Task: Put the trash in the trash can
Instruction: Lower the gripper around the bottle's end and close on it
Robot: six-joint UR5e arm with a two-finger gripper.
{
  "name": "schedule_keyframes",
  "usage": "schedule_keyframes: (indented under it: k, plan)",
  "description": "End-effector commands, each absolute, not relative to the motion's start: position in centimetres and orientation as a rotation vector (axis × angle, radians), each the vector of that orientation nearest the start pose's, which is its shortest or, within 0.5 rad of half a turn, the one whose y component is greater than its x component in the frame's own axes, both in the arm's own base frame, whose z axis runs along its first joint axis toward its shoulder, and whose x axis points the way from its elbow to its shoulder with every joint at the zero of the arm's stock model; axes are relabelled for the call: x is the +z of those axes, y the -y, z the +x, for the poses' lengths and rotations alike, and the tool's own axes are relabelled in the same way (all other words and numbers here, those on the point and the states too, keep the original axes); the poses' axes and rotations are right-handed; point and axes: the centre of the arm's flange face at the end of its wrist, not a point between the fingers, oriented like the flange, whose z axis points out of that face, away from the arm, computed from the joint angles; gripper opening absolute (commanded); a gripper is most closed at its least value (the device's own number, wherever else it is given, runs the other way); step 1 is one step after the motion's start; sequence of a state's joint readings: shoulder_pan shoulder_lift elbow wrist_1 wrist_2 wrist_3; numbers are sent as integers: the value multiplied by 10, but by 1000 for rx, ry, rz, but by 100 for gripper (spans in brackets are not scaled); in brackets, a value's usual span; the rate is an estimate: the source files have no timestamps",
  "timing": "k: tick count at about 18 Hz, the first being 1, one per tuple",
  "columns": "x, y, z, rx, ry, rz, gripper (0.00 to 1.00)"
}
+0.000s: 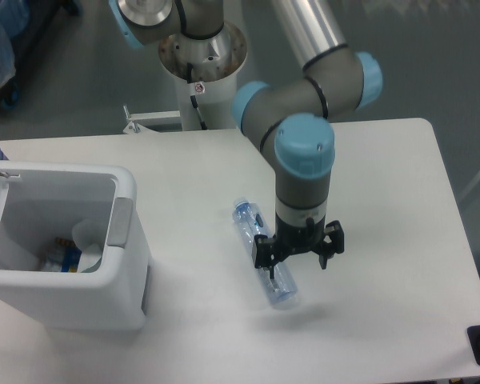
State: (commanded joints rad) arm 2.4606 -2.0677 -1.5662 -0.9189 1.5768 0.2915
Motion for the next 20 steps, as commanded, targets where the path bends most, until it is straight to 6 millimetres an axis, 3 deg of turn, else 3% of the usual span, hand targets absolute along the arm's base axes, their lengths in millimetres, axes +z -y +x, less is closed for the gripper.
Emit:
schedule_keyframes:
  k: [6,20]
  plan:
    - [234,-527,-430,111,940,-2909,100]
    - [190,-535,-424,67,941,-2966,100]
